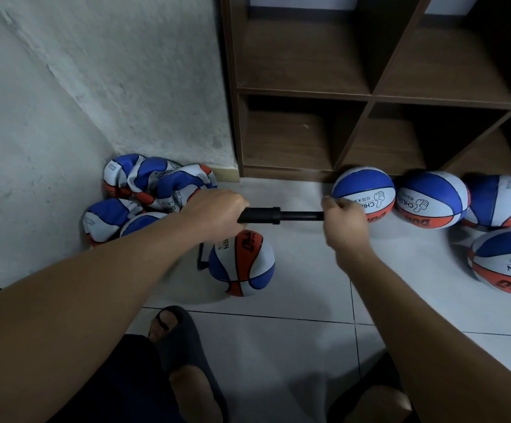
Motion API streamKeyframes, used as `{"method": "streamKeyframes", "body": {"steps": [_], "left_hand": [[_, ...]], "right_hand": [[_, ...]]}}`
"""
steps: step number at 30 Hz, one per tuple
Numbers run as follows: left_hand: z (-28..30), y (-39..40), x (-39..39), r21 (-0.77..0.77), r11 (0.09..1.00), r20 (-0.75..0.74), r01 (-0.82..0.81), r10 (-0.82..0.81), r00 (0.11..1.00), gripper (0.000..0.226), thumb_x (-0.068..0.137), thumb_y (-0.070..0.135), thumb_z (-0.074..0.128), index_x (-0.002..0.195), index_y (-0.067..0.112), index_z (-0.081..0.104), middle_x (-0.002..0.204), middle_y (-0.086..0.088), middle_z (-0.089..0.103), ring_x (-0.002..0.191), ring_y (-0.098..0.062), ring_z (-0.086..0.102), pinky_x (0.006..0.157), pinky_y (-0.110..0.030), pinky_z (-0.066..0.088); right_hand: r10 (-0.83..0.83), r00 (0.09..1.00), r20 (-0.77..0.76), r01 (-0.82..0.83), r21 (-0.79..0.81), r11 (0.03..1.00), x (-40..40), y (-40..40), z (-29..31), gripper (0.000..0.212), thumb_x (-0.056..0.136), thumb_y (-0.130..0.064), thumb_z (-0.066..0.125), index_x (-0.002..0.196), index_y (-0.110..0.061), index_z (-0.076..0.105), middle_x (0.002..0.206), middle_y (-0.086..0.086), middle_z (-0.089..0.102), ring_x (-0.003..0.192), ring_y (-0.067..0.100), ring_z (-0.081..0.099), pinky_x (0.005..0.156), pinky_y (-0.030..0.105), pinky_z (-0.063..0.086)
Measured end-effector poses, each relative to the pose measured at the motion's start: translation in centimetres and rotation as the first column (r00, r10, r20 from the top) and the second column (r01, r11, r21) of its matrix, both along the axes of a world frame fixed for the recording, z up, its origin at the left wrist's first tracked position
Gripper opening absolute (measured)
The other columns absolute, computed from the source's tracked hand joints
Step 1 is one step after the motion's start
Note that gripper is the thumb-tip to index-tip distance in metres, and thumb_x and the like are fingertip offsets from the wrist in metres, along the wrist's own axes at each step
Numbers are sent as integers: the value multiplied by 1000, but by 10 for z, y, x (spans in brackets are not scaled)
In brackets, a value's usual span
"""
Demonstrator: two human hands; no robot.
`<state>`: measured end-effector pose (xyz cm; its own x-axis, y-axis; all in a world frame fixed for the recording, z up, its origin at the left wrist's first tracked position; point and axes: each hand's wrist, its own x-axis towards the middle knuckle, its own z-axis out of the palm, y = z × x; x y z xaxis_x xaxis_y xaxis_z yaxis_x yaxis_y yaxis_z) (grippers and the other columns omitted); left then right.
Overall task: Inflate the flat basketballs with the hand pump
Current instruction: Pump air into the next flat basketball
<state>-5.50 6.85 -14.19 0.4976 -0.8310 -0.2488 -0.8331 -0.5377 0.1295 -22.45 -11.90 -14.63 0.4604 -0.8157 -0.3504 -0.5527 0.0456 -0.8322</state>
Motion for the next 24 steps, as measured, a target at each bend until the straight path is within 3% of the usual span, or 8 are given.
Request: {"method": "streamKeyframes", "body": {"steps": [4, 8, 13, 17, 24], "left_hand": [[-1, 8, 10, 30, 999, -15, -40, 41, 999, 25, 98, 32, 61, 74, 28, 56, 68, 4, 61, 60, -16, 61, 54, -34, 48], [-2, 1, -2, 46, 999, -22, 16, -15, 1000, 20, 98, 27, 64, 78, 28, 59, 68, 3, 61, 57, -15, 60, 51, -30, 41], [1, -9, -13, 35, 998, -5, 47, -47, 999, 18, 95, 22, 66, 81, 29, 56, 71, 5, 60, 58, -13, 58, 49, -29, 37], [1, -13, -23, 55, 996, -25, 63, -62, 998, 17, 94, 18, 66, 83, 27, 56, 74, 3, 60, 62, -16, 59, 51, -29, 39], [-1, -11, -19, 31, 996, -46, 79, -78, 996, 12, 93, 19, 65, 84, 26, 59, 73, 3, 61, 62, -17, 62, 51, -30, 42]], "right_hand": [[-66, 998, -22, 67, 78, 995, -6, -24, -6, 24, 103, -32, 60, 95, -11, 68, 79, 1, 54, 78, 27, 48, 63, 34, 44], [-34, 999, 4, 34, 37, 999, 0, 1, -8, 28, 109, -30, 52, 112, -7, 65, 89, 2, 57, 81, 23, 53, 78, 41, 48], [86, 996, 25, -85, -25, 996, 8, 34, -6, 36, 112, -30, 46, 85, -8, 55, 69, 3, 50, 64, 19, 47, 60, 34, 37], [140, 990, -5, -140, 22, 990, 11, 45, -12, 40, 113, -36, 45, 95, -5, 62, 73, 6, 56, 67, 20, 53, 60, 35, 40], [143, 990, -12, -143, 55, 988, 14, 42, -13, 40, 111, -42, 47, 93, -9, 61, 71, 3, 55, 65, 19, 51, 58, 34, 40]]}}
